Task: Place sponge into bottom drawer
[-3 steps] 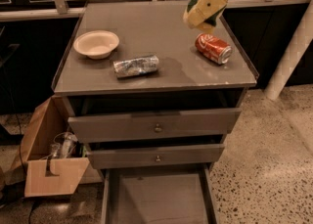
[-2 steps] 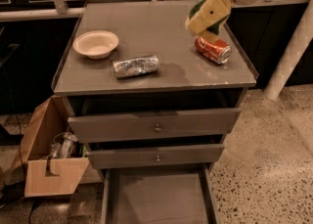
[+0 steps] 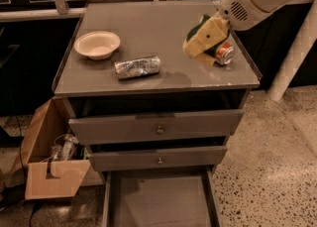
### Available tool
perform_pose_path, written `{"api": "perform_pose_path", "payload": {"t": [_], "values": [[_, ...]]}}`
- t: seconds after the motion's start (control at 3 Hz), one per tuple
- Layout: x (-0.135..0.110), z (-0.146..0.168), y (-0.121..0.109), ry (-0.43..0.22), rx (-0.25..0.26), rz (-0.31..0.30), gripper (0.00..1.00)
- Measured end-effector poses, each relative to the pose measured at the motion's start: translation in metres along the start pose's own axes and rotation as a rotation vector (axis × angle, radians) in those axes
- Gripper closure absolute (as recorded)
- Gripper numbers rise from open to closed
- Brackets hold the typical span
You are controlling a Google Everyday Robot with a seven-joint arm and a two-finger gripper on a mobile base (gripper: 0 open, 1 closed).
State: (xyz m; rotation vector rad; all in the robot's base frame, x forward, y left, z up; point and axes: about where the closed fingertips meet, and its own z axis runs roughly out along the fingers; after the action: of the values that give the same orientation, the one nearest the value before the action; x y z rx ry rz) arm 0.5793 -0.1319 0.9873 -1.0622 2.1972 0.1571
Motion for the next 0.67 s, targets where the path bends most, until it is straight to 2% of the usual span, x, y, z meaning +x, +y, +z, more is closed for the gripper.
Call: {"api": "perform_pose_path", "payload": {"t": [0.33,0.67], "values": [[0.000,0.000,0.000,0.000,-0.002,0.002,1.00],[0.030,0.007,0.021,0.050,-0.027,0.053,1.00]]}}
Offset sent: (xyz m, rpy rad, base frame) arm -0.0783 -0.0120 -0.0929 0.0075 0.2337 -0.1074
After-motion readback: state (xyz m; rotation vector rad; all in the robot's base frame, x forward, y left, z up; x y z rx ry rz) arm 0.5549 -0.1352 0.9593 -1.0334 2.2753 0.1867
